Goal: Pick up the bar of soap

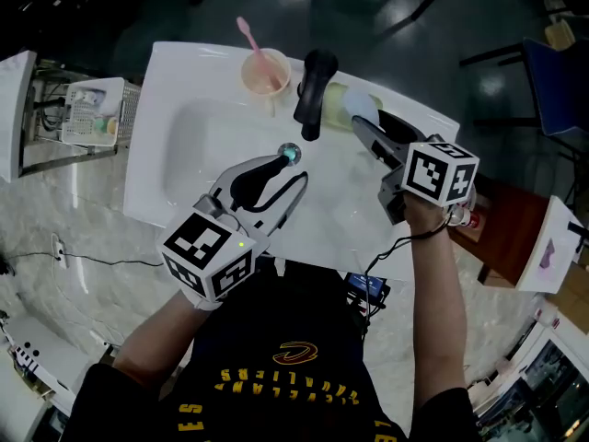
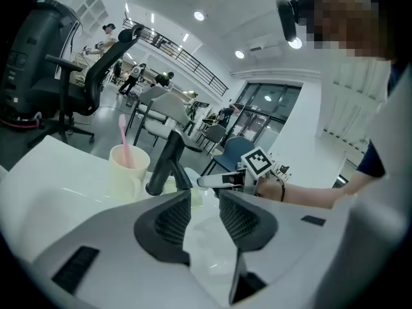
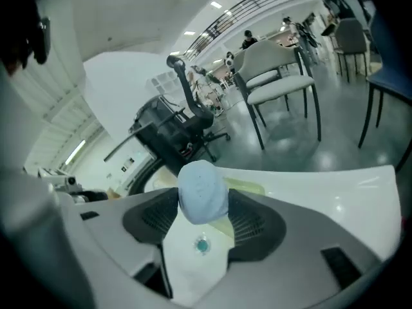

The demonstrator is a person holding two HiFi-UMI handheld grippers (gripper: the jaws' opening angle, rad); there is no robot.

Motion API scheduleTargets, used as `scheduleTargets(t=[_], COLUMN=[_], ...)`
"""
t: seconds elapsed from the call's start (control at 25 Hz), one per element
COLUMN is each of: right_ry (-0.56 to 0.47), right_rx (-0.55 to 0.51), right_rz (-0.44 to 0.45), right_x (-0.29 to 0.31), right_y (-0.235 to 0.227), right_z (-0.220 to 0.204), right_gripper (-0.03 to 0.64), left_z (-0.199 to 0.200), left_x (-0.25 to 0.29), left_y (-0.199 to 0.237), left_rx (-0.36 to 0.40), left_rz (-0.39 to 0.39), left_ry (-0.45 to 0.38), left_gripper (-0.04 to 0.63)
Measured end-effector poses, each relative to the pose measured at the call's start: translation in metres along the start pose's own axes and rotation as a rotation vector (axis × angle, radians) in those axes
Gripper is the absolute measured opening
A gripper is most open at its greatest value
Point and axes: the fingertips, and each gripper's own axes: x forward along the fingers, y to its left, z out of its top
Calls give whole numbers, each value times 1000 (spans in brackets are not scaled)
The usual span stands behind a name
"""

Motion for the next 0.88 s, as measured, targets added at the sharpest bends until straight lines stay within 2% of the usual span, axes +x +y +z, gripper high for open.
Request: scheduleTargets(t=[0.08,0.2,0.56,0.88], right_ry=[-53,-112,-205,-259], right_rx=[70,103,108,112], right_rz=[43,80,125,123], right_x=[-10,-25,-70,-100], right_y=[6,17,59,85], right_z=[4,9,10,0], right_gripper=[259,259,258,258], left_z=[0,2,15,28], left_x=[1,3,4,1], left_y=[-6,-16,-50,-71], left_rx=[9,24,78,126], left_rz=[-9,-26,-71,-94], left_ry=[4,8,6,-14], left_gripper=[149,149,149,149])
